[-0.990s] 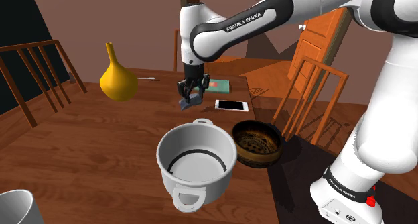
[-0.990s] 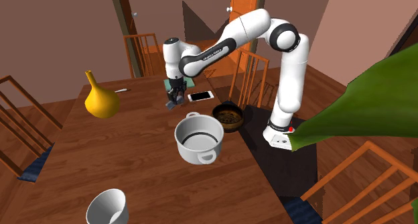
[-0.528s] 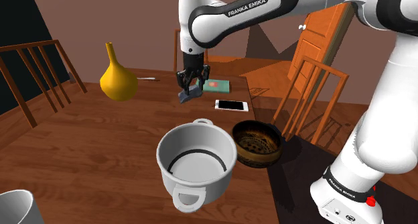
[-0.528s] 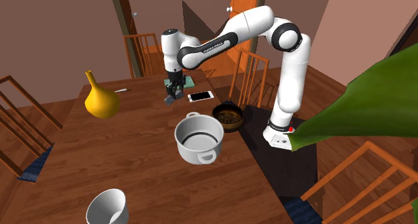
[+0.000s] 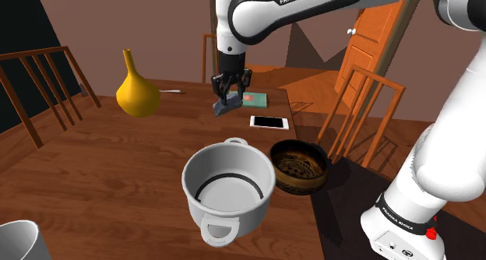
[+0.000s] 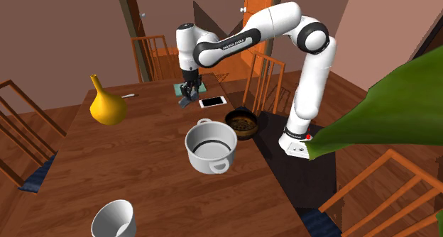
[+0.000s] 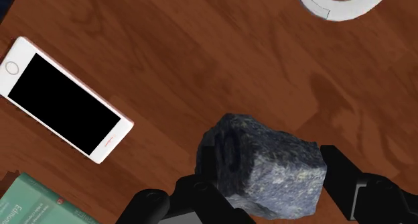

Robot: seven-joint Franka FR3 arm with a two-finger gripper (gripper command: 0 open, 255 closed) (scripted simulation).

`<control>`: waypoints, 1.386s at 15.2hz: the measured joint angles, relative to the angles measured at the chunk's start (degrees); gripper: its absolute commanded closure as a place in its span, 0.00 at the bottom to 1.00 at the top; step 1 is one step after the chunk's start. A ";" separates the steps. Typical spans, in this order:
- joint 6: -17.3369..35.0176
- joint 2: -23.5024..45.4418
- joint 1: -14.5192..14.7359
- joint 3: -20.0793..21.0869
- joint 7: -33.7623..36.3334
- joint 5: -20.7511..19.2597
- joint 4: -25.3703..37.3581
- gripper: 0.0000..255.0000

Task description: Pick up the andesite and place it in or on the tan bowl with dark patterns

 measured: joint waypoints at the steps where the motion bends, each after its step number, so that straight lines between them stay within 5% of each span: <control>1: 0.29 -2.36 0.07 0.13 -0.03 0.75 -2.52 1.00; 10: 0.38 -23.38 1.94 -0.58 -2.22 7.26 -22.77 1.00; 19: -6.55 -45.25 6.76 -1.72 -2.33 11.98 -37.49 1.00; 20: -6.61 -45.31 6.77 -1.72 -2.33 11.98 -37.48 0.00; 21: -6.58 -45.28 6.77 -1.72 -2.33 11.98 -37.49 0.00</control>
